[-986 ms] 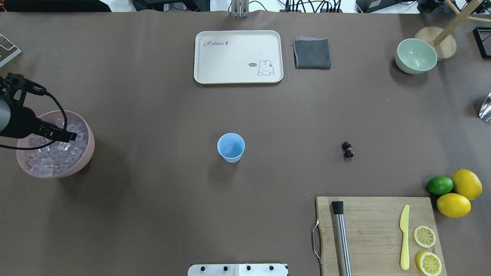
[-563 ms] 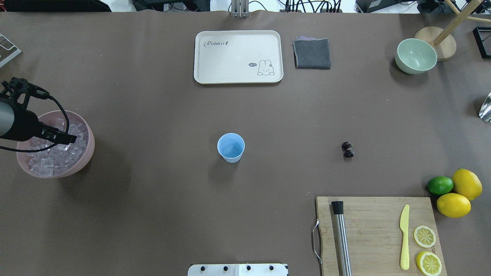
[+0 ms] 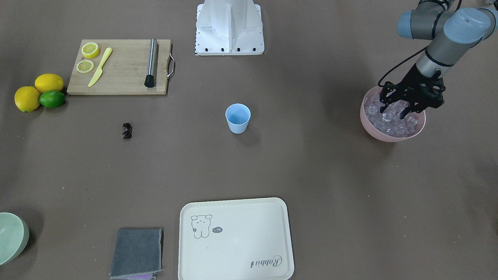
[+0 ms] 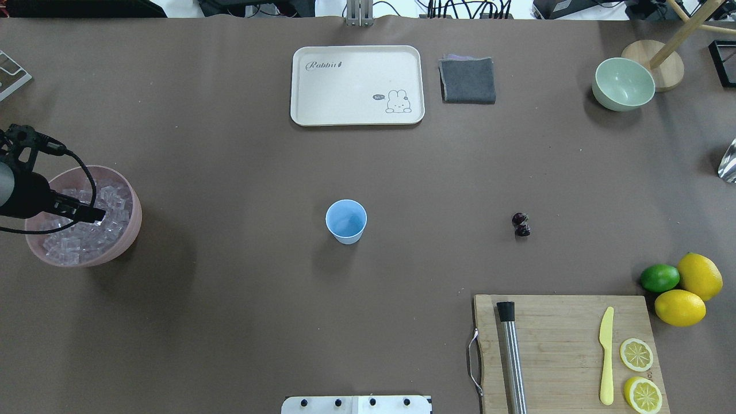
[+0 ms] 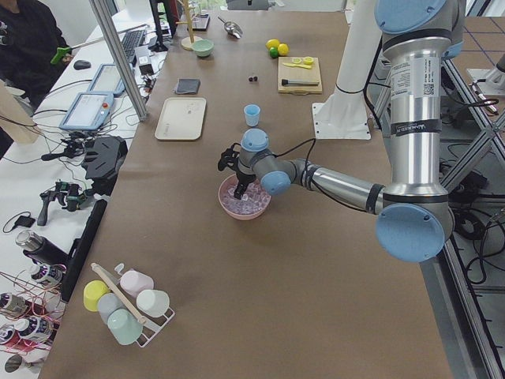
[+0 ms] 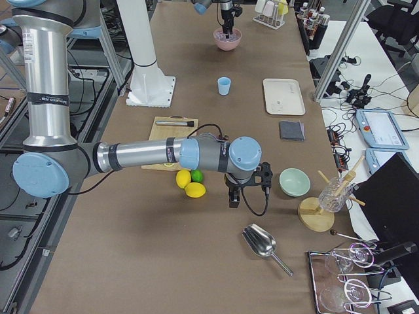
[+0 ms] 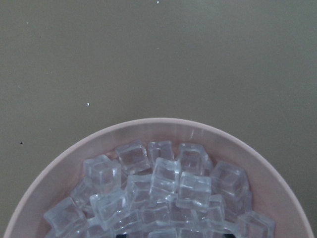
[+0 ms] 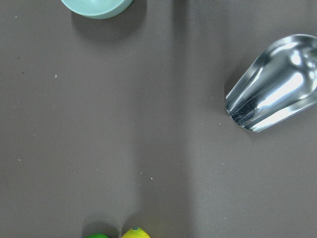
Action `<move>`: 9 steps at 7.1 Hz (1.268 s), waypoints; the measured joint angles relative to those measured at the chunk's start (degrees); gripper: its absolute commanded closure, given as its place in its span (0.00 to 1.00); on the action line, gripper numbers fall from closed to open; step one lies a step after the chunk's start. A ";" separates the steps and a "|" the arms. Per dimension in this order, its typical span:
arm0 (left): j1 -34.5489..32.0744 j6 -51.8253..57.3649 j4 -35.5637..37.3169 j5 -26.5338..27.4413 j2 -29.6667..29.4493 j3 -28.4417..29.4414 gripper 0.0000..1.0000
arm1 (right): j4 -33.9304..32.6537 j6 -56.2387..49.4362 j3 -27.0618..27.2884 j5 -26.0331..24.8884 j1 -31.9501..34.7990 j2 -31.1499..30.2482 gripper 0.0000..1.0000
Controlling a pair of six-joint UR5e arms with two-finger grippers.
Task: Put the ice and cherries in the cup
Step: 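Lower the left gripper into the pink bowl and grasp an ice cube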
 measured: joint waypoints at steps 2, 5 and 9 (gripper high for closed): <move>0.00 0.03 -0.07 0.00 -0.18 1.32 0.43 | 0.03 -0.03 0.03 0.00 0.02 0.11 0.00; 0.43 -0.02 -0.09 0.00 -0.53 2.12 0.40 | 0.03 -0.03 0.08 -0.02 0.02 0.25 0.00; 1.65 -0.06 -0.36 -0.06 -0.22 2.09 0.85 | 0.05 -0.03 0.30 -0.14 0.08 0.20 0.00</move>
